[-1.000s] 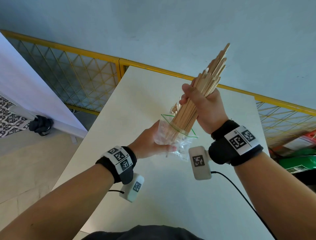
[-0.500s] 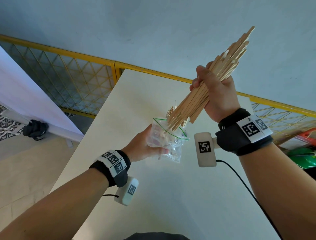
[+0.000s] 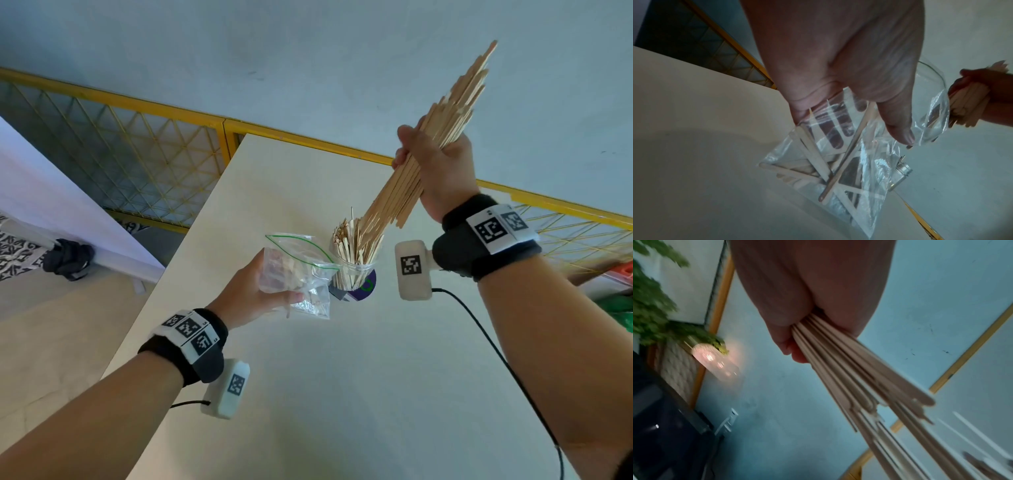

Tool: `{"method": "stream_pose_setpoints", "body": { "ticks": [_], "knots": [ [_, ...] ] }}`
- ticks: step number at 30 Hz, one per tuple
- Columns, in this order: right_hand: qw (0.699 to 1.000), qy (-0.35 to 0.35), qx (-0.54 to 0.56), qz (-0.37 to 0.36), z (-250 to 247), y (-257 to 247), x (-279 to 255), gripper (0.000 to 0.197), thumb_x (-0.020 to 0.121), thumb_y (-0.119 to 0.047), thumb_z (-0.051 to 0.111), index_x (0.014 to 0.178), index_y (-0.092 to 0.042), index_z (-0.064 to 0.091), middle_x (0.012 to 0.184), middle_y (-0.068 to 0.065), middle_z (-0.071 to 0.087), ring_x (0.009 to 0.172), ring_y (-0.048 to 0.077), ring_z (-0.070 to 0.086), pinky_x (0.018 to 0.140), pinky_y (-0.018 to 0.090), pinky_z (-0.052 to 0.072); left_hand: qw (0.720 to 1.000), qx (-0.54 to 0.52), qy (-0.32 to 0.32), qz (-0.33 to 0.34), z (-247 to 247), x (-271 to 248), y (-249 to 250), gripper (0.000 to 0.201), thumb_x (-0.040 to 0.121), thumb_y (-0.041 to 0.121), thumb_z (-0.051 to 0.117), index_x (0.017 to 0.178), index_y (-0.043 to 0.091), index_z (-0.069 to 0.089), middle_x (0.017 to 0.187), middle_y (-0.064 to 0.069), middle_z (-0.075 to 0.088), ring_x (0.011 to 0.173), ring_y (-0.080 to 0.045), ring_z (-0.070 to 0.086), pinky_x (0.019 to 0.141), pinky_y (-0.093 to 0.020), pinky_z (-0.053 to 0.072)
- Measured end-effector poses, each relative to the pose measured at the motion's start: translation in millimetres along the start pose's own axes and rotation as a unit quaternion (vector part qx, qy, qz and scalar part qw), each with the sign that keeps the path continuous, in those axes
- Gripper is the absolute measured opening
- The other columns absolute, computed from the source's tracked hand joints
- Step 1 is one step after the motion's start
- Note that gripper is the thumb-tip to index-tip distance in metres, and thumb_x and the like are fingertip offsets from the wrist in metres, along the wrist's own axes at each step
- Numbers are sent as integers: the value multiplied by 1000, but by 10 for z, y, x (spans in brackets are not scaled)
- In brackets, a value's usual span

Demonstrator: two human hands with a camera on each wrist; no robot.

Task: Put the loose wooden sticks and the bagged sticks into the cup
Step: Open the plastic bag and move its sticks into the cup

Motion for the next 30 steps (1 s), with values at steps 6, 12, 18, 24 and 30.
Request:
{"method": "stream_pose_setpoints", "body": {
  "ticks": [6, 12, 18, 24, 30],
  "knots": [
    [997, -12, -68, 25, 178, 542, 72, 17, 85, -24, 63, 71, -17, 58, 59, 1, 61, 58, 20, 60, 60, 33, 51, 1000, -14, 8, -7, -25, 81, -74, 52, 67, 40, 89, 103, 35, 52, 104, 14, 67, 97, -4, 70, 84, -24, 48],
    [994, 4, -90, 63, 308, 964, -24, 28, 84, -23, 68, 95, 2, 63, 67, -1, 65, 56, 4, 65, 56, 22, 54, 999, -45, 13, -3, -23, 159, -25, 64, 59, 52, 84, 111, 35, 50, 107, 13, 65, 98, -7, 70, 83, -23, 47],
    [991, 4, -102, 89, 349, 1242, -218, 26, 82, -21, 69, 90, 2, 60, 72, 7, 64, 58, 8, 61, 53, 15, 51, 999, -52, 15, 2, -24, 169, 1, 54, 67, 37, 87, 108, 36, 50, 104, 14, 67, 95, -2, 70, 81, -20, 47],
    [990, 10, -78, 116, 381, 1293, -279, 20, 80, -20, 70, 84, -1, 64, 69, 2, 66, 61, 11, 63, 62, 22, 55, 999, -47, 10, 11, 8, 141, 11, 53, 71, 32, 86, 108, 35, 49, 103, 16, 66, 93, -1, 71, 82, -20, 48],
    [988, 23, -108, 112, 360, 1335, -314, 15, 83, -22, 67, 84, -8, 60, 70, 0, 63, 60, 11, 60, 63, 25, 53, 998, -48, 16, 27, -24, 125, 65, 53, 72, 26, 87, 111, 27, 51, 99, 16, 67, 90, 4, 69, 78, -10, 46]
  ]
}}
Point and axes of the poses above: each hand's wrist, its own x-axis towards the middle knuckle, its own z-axis out of the palm, y = z × x, the point moved 5 cm from there along x, towards the middle knuckle
